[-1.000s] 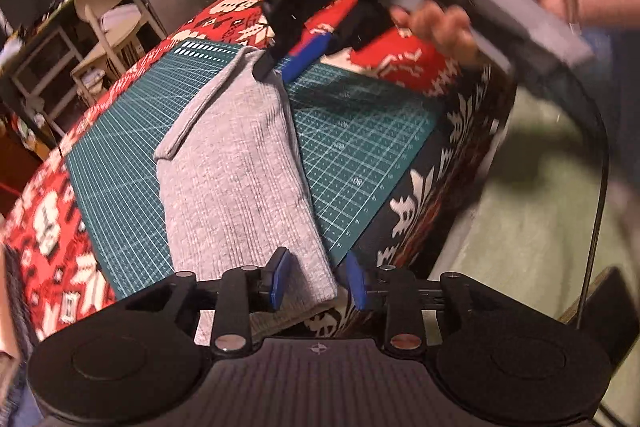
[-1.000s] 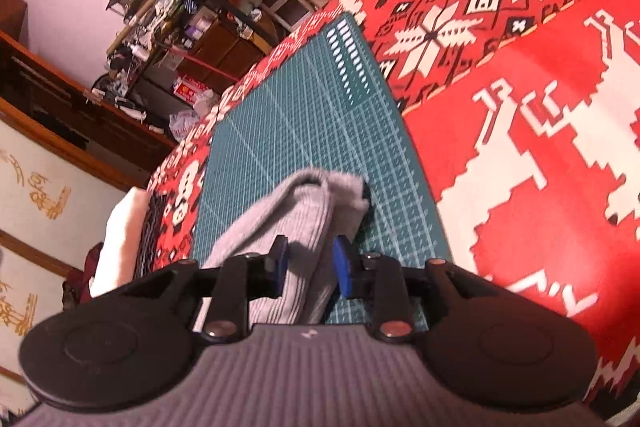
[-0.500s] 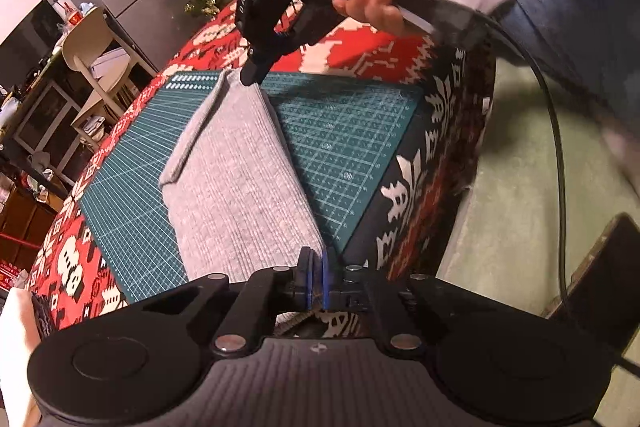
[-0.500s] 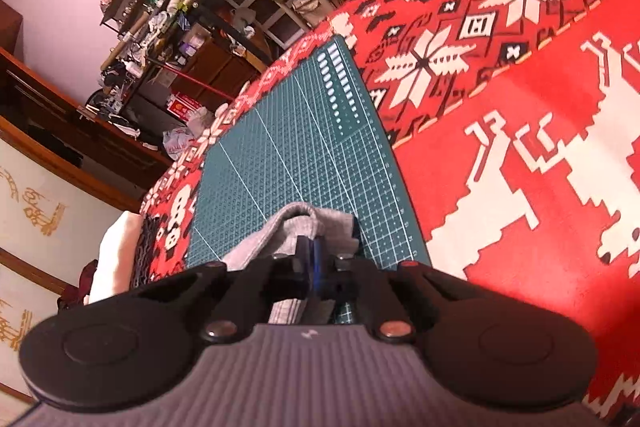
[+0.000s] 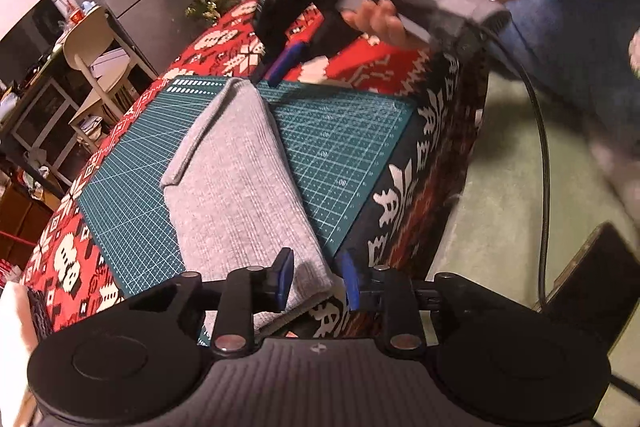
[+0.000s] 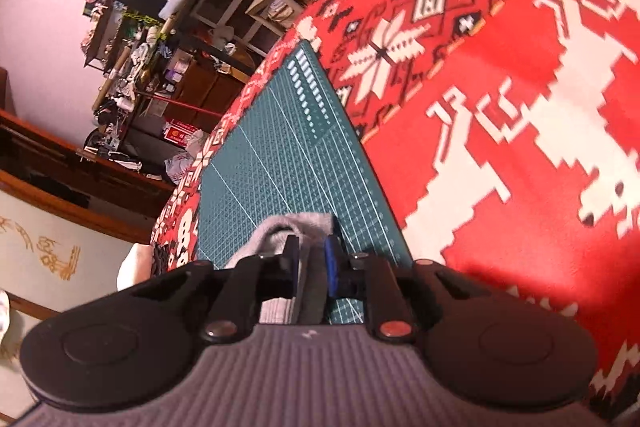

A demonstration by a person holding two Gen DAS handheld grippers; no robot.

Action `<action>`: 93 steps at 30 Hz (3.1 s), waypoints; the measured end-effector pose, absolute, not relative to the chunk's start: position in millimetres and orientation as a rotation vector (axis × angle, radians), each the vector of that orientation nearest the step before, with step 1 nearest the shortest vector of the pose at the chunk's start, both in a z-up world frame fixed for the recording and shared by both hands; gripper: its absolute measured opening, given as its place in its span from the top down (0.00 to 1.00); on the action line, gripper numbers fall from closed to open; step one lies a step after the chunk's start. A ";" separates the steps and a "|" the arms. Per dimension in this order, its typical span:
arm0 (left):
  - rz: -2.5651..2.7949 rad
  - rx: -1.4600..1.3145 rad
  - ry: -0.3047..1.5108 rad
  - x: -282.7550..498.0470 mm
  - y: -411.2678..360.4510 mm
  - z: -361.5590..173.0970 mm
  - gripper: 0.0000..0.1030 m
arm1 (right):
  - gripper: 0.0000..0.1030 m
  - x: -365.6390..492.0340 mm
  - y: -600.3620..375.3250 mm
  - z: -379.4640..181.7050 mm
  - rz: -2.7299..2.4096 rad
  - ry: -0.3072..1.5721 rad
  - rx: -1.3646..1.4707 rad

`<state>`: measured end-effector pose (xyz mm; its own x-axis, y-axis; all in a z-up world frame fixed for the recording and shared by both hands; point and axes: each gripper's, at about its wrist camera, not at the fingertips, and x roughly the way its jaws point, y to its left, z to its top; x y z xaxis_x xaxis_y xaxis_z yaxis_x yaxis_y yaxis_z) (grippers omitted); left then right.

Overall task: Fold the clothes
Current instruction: 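Grasp the folded grey shirt with both tools at its end, then lift the folded shirt with both tools and carry it to the clothes stack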

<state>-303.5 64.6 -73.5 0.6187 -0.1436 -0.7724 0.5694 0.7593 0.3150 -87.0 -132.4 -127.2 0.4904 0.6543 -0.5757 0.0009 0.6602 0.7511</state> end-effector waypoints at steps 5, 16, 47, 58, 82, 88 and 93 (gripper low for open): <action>-0.427 0.487 0.802 -302.9 82.6 -64.7 0.74 | 0.75 -92.6 -128.7 -133.1 0.454 1.016 0.756; -0.297 0.135 0.814 -283.2 150.2 -51.7 0.65 | 0.66 -100.4 -108.9 -127.6 0.523 1.023 0.702; -0.255 -0.374 0.961 -271.3 223.4 -84.2 0.71 | 0.63 -97.6 -128.6 -115.9 0.472 0.970 0.713; -0.286 -0.477 0.996 -256.1 230.5 -98.4 0.71 | 0.65 -82.3 -112.1 -146.5 0.489 1.021 0.764; -0.242 -0.460 0.908 -263.0 226.0 -77.4 0.90 | 0.92 -73.1 -84.8 -117.4 0.550 0.920 0.653; -0.175 -0.478 0.814 -272.3 250.0 -40.3 0.90 | 0.92 -64.4 -52.6 -61.3 0.638 0.869 0.624; -0.113 -0.469 0.755 -285.2 284.0 5.7 0.90 | 0.92 -51.8 5.8 -6.1 0.733 0.848 0.577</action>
